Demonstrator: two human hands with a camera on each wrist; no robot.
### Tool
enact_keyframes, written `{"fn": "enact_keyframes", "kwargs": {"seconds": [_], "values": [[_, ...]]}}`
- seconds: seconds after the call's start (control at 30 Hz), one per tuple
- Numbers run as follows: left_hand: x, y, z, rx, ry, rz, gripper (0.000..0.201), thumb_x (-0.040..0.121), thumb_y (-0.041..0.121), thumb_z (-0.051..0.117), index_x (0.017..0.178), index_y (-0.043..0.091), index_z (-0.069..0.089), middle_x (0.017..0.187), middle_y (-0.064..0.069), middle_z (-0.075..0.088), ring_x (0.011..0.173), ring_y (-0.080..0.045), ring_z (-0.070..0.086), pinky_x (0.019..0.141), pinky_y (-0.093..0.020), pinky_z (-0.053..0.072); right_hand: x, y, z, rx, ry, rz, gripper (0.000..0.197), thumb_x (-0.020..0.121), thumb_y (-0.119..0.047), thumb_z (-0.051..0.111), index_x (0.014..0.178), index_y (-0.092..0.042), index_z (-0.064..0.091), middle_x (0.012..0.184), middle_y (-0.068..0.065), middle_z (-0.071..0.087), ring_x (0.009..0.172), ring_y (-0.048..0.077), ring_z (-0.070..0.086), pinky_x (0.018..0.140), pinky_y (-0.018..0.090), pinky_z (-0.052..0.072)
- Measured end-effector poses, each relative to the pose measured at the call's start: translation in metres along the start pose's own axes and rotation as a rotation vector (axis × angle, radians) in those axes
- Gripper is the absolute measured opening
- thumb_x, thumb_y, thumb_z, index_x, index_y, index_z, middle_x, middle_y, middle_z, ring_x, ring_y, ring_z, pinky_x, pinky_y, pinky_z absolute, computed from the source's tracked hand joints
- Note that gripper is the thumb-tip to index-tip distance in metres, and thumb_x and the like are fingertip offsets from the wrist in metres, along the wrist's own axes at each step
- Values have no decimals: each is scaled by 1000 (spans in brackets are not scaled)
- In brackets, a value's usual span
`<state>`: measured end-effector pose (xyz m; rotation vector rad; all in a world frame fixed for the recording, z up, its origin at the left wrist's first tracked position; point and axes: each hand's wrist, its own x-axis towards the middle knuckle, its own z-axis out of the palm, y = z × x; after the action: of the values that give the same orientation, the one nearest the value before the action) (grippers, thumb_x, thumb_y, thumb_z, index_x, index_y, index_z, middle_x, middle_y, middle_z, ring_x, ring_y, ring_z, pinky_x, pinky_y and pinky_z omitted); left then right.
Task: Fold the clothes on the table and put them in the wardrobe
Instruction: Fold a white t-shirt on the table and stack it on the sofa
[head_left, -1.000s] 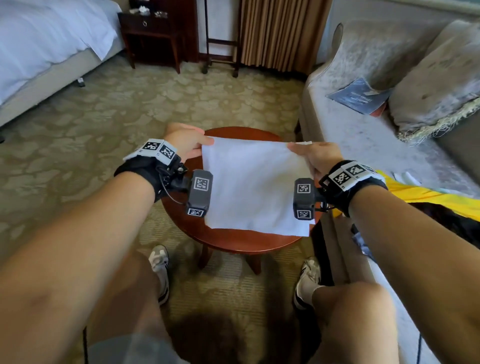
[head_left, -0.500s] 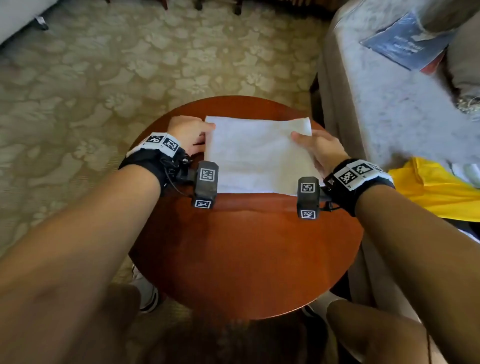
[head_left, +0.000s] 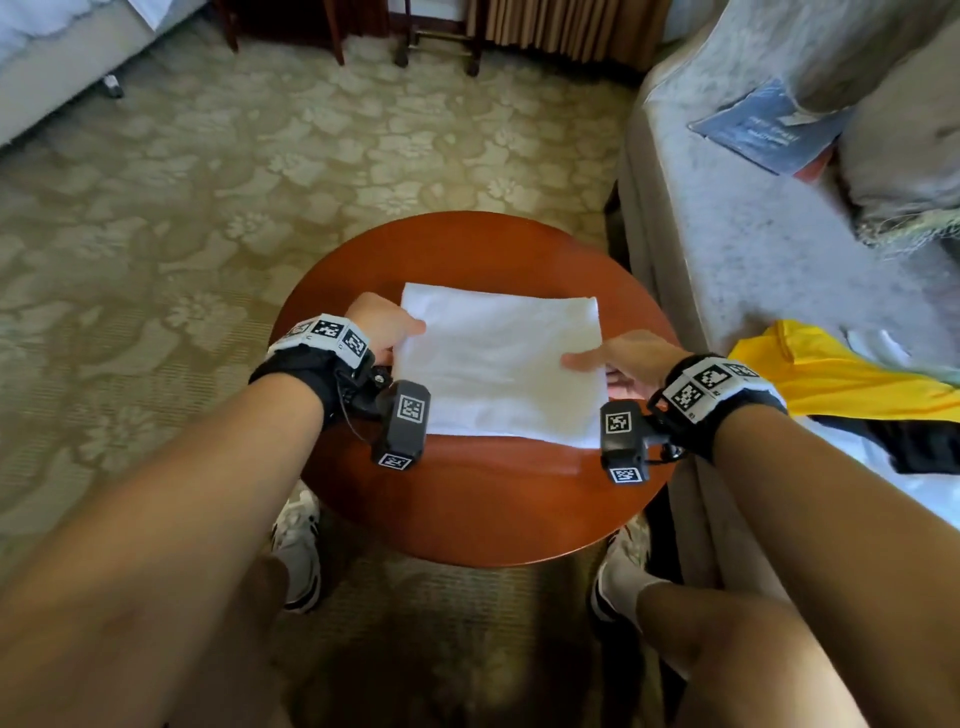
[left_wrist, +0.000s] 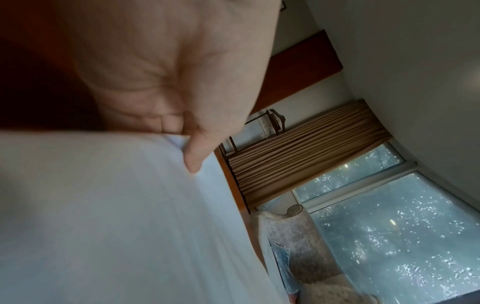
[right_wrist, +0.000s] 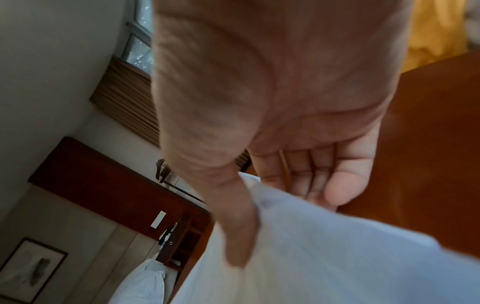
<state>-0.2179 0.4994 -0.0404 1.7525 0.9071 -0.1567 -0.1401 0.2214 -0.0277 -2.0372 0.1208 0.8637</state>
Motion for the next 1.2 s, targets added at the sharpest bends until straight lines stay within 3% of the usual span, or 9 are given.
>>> {"fn": "enact_keyframes", "kwargs": {"seconds": [0.13, 0.2, 0.33, 0.47, 0.6, 0.8, 0.9, 1.03, 1.2], "values": [[-11, -4, 2, -127, -61, 2, 8, 92, 12, 57, 85, 9, 59, 98, -16, 65, 89, -31, 65, 84, -43, 55, -14, 1, 9, 87, 42, -72, 18, 91, -18, 70, 103, -5, 65, 93, 8, 73, 80, 19, 72, 66, 27, 55], [-16, -3, -3, -202, -158, -47, 11, 95, 18, 58, 103, 12, 60, 110, -13, 65, 94, -30, 64, 82, -42, 55, -15, 2, 16, 166, 86, -79, 37, 91, -27, 70, 119, -5, 60, 95, 9, 72, 79, 23, 72, 71, 35, 59], [-14, -14, -14, 10, -399, -161, 93, 61, 26, 92, 140, 23, 44, 134, -16, 55, 112, -37, 62, 87, -56, 53, -21, 6, 16, 154, 52, -55, 68, 75, -58, 76, 123, -13, 61, 101, 9, 74, 94, 31, 72, 90, 48, 56], [-16, -20, -14, 203, -406, -136, 133, 38, 11, 99, 146, 34, 26, 137, -16, 53, 114, -40, 60, 92, -58, 49, -42, 4, 14, 205, -92, -65, 74, 77, -9, 81, 140, -17, 45, 108, 5, 70, 91, 28, 71, 66, 33, 58], [-45, 0, -20, 99, -329, 17, 67, 66, 5, 86, 123, -5, 53, 110, -21, 66, 98, -33, 68, 85, -45, 55, -41, -1, 8, 398, 72, -135, 86, 69, 16, 74, 143, -15, 44, 121, 12, 63, 93, 30, 69, 52, 29, 56], [-47, 7, -29, -231, -295, -1, 62, 61, 0, 82, 118, -7, 59, 120, -23, 64, 99, -38, 69, 88, -59, 51, -36, -13, 7, 551, 161, -244, 67, 70, 11, 79, 130, -9, 57, 118, 13, 66, 91, 26, 71, 58, 26, 58], [-42, 0, -17, -234, -239, 40, 47, 65, -3, 79, 103, 14, 57, 114, -14, 61, 101, -32, 67, 88, -49, 52, -23, -2, 13, 432, 190, -217, 64, 72, 5, 80, 128, -14, 57, 114, 7, 68, 94, 26, 70, 70, 35, 61], [-43, -20, -3, -115, -159, -4, 26, 82, -7, 68, 104, 5, 60, 114, -12, 65, 103, -28, 65, 92, -47, 53, -8, 23, 24, 138, 168, -114, 74, 66, -12, 88, 132, -16, 54, 117, 1, 68, 105, 25, 67, 94, 48, 55], [-42, -21, -10, -224, -192, 32, 48, 72, -14, 72, 117, 0, 62, 112, -14, 69, 100, -30, 69, 81, -44, 58, -3, 20, 18, 248, 132, -71, 75, 61, -3, 87, 128, -15, 57, 114, 5, 70, 99, 29, 70, 90, 46, 57]]}}
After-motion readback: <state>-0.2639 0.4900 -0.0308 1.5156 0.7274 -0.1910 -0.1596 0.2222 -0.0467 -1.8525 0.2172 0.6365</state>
